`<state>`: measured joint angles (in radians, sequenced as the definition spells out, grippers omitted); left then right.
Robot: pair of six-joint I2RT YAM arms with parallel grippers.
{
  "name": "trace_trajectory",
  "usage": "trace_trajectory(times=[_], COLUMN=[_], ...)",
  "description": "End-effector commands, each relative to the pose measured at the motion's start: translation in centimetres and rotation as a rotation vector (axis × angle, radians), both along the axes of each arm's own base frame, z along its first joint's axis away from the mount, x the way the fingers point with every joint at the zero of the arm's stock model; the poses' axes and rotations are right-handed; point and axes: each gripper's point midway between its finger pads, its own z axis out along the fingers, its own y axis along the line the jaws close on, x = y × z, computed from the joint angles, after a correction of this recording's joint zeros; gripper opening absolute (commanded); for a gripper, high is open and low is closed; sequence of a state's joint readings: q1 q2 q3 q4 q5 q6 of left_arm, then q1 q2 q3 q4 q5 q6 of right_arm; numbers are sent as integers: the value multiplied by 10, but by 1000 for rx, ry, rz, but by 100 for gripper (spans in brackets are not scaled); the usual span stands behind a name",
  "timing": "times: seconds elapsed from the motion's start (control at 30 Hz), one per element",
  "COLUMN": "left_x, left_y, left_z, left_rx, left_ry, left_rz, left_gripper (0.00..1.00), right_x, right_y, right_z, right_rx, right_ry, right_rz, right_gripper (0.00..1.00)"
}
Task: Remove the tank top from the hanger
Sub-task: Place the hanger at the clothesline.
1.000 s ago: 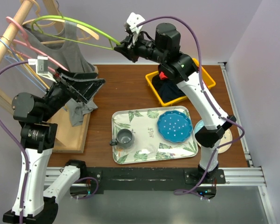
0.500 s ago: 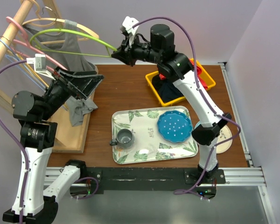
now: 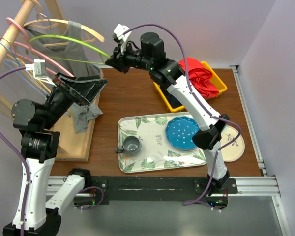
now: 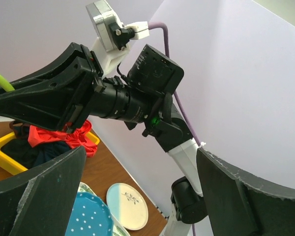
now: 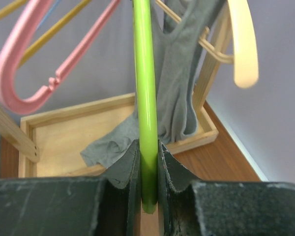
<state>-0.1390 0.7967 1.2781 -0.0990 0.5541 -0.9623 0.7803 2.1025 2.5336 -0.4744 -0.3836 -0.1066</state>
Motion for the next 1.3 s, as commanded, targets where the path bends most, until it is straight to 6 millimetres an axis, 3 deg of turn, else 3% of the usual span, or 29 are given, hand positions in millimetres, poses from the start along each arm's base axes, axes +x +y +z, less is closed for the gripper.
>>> trace_trajectory(times=[0.0, 0.73, 1.07, 1.27], left_x=[-5, -8, -10, -9], left_y=[1, 0, -1, 0], left_z=[6, 5, 7, 8], left_rx=[-13, -16, -31, -37], left_ry=[-20, -23, -35, -32], left_rz=[3, -9, -18, -12], left_gripper=[100, 100, 100, 100], right_x=[-16, -23, -15, -15], right_y=[10, 60, 75, 77], right_z=[75, 72, 37, 31], right_rx=[189, 266, 200, 197], right_ry=[-173, -230, -205, -171], right_rz=[-6, -51, -86, -103], right_gripper=[0, 0, 0, 0])
